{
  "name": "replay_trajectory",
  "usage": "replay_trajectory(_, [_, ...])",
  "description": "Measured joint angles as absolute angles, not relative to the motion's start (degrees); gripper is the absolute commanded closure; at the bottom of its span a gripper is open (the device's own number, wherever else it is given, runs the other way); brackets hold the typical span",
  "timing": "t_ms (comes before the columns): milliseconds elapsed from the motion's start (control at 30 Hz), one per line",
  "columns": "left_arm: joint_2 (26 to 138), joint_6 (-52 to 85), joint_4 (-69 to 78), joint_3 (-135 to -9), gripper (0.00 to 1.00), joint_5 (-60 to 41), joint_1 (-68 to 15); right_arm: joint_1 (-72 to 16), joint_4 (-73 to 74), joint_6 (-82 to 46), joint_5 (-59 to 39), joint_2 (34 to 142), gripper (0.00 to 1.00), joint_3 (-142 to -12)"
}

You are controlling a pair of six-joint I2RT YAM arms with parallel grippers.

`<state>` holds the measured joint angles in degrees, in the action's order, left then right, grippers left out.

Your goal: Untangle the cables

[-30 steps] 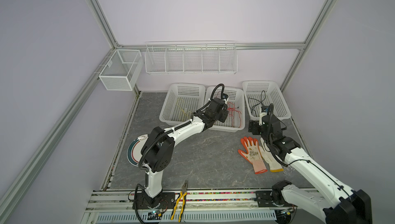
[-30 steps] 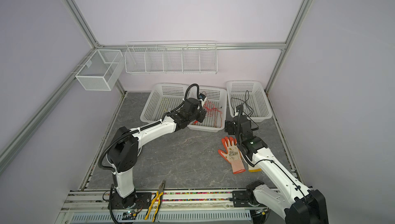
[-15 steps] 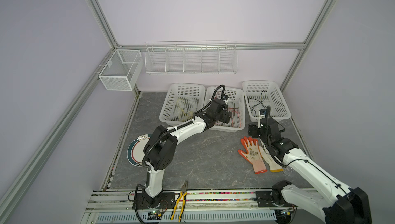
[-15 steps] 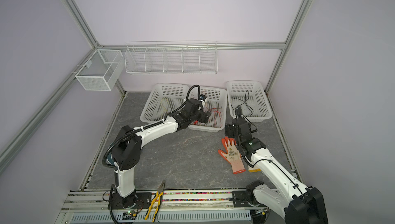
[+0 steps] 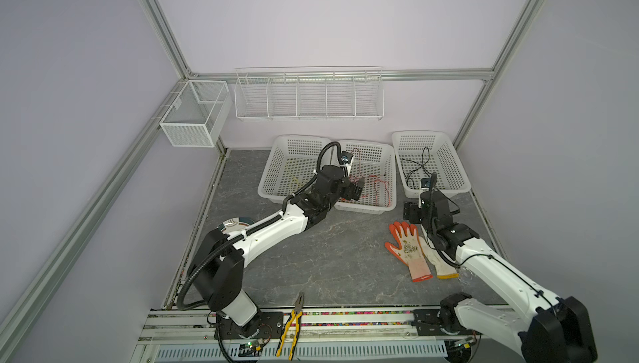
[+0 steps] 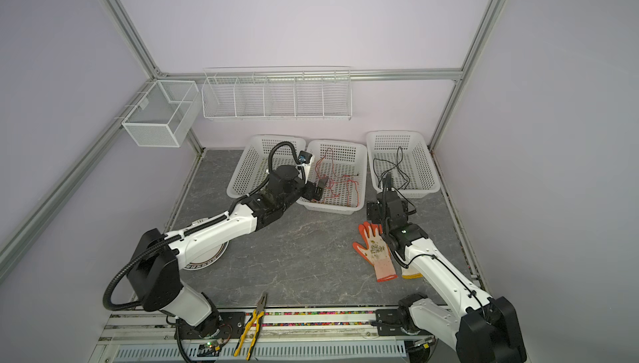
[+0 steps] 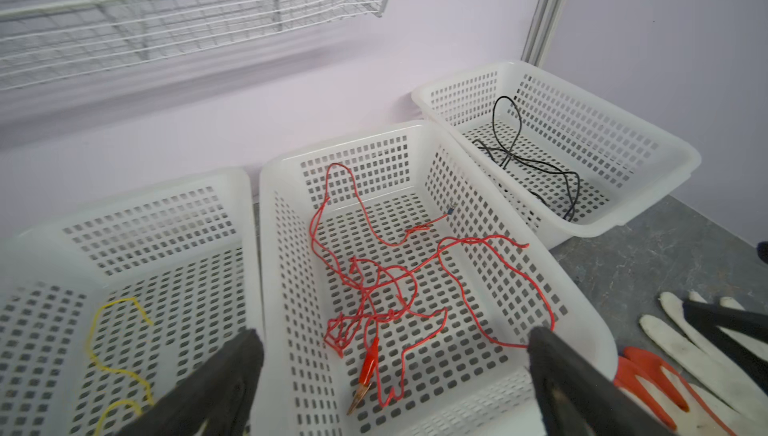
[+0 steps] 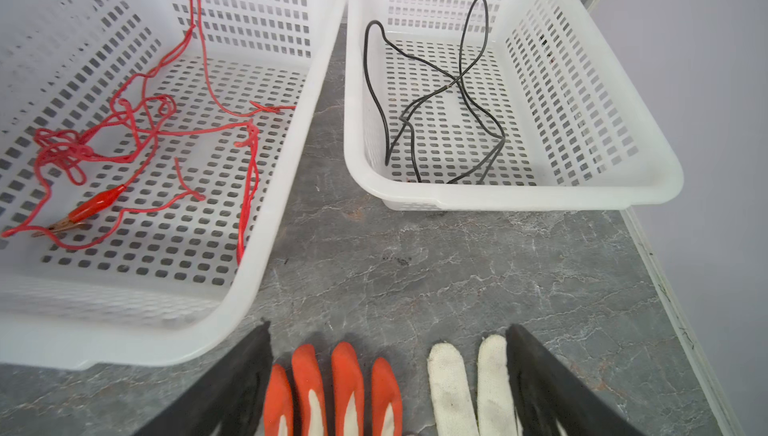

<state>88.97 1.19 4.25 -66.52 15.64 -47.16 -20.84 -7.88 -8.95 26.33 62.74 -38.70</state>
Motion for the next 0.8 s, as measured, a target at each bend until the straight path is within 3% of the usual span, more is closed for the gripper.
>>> replay_trajectory(333, [73.54,1.76,1.39,-52.73,0.01,36.73,-45.10,-14.26,5.04,-2.48,24.01,68.07,0.11,-31.18])
replay_trajectory(600, [57.69,5.10,0.51,-37.32,0.01,41.28,-33.28,-11.92,19.25,1.98,24.21,74.11,0.11,-27.20])
replay_trajectory(800, [55.22,5.76,2.61,-30.15,0.01,42.06,-24.05,-7.60,29.61,3.49,22.57,79.59,0.11,-25.56])
